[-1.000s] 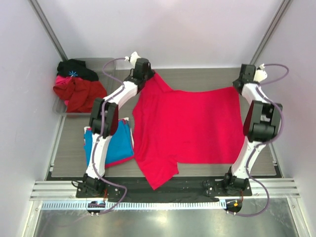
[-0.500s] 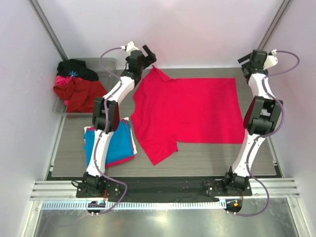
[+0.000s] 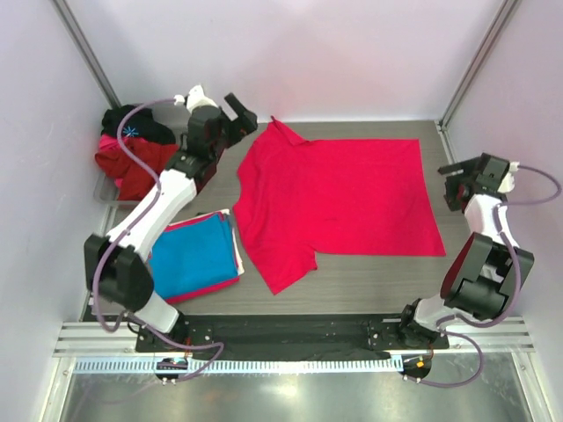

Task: Fold and stack the t-shirts
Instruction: Flatten the tshirt out

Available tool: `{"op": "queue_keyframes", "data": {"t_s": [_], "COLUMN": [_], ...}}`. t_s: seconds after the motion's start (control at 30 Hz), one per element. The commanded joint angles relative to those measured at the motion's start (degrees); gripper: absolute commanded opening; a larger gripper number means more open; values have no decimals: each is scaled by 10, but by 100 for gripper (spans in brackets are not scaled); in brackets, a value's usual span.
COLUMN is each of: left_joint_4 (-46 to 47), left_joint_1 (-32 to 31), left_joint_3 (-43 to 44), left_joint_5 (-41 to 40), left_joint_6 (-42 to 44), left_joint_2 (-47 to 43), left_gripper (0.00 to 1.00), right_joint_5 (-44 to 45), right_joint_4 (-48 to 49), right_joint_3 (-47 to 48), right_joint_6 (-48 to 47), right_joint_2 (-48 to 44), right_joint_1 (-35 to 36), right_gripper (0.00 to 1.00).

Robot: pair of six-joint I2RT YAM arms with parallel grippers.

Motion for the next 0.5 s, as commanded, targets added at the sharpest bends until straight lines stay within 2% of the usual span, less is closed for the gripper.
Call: {"op": "queue_keyframes", "data": {"t_s": [0.0,0.07,0.1,0.23,0.27,0.37,0.47], "left_joint_4": [-71,-82,-86,-122,-144,-192,-205], "left_joint_1": [-40,-71,-83,-157,-188,-231,-229], "left_joint_3": [-73,-125,-138,-188,-199,-217,-260], "left_joint_5": [-13,-16,-19,-56,-78,-126,-130], "left_joint_6": [2,1,0,3,5,-6,-60], "left_joint_2": [-49,-76,-97,-134,-139,-164,-191], "left_gripper": [100,100,100,99,100,100,100], "right_joint_5": [-48,-16,-14,17,45,107,130], "right_joint_4": [-14,-38,-43,-70,-91,-142,-178], "right_joint_3": [-30,-48,-55,-96,-101,-117,-138], "right_joint_6": [-40,-67,-91,-124,-130,-134,-107], "right_joint_2": [-50,-90,-105,-169,-194,-231,-268], "right_joint_1": [29,41,58,112,119,122,113], "right_gripper": [81,86,99,100,100,100,97]}}
